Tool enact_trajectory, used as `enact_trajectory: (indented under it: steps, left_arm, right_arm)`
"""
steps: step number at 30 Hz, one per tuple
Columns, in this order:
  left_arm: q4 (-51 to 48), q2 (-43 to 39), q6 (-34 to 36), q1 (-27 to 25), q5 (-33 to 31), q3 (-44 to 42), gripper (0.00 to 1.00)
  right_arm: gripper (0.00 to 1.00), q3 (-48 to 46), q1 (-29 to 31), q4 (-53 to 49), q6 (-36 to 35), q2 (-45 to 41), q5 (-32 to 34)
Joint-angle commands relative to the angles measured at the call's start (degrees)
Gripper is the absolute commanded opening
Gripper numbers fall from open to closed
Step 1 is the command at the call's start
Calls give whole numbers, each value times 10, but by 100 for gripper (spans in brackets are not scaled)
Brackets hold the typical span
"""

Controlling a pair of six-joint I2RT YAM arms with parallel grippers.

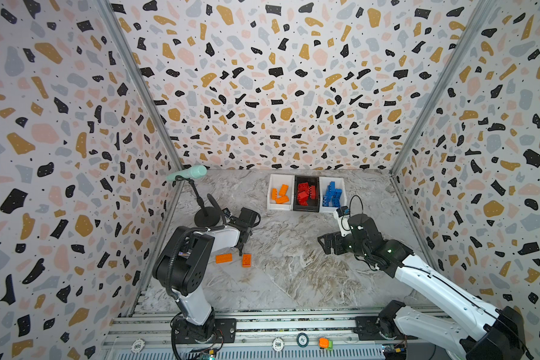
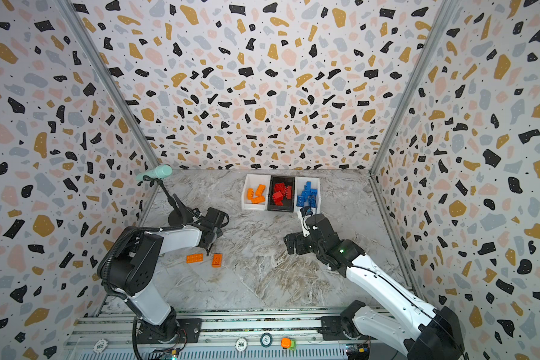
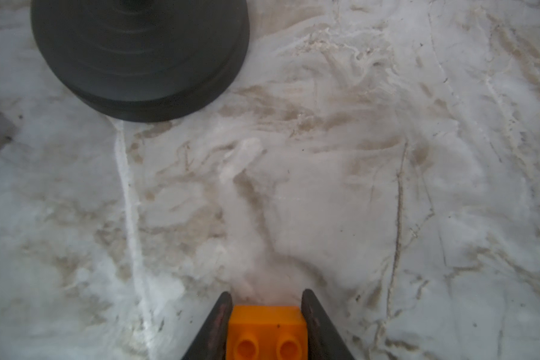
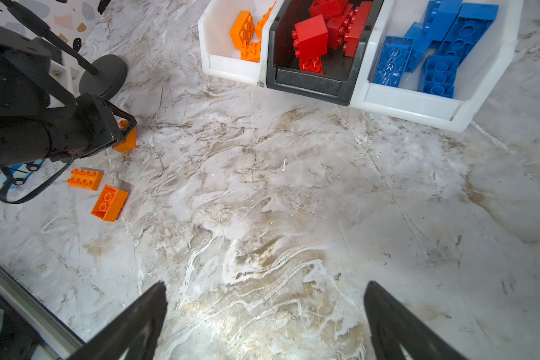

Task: Sort the legos into containers by color
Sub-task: 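Carry the orange brick with the left gripper into the white bin and release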

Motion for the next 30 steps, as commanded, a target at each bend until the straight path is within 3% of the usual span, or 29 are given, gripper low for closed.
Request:
enact_trajectory:
  steps: [1,4,11,21,30]
  left_arm:
    - [-33,10,32,2,41,6,36]
    - [-54,4,54,-8,52,38,36]
    - [-166,61,127,-84,-8,261,36]
    - [-196,262,230,-88,-10,586,41]
    - [-171,339,243,-87,28,713,47]
  right_arm:
    - [99,1,-6,-7,-8,-19,-3]
    - [99,-2,-10,-5,-7,-21,-4]
    - [99,3,-13,-2,-6,-16,-4]
    - [99,26,-18,-26,-3,-14,16]
    - [99,47,-22,-48,5,-1,29]
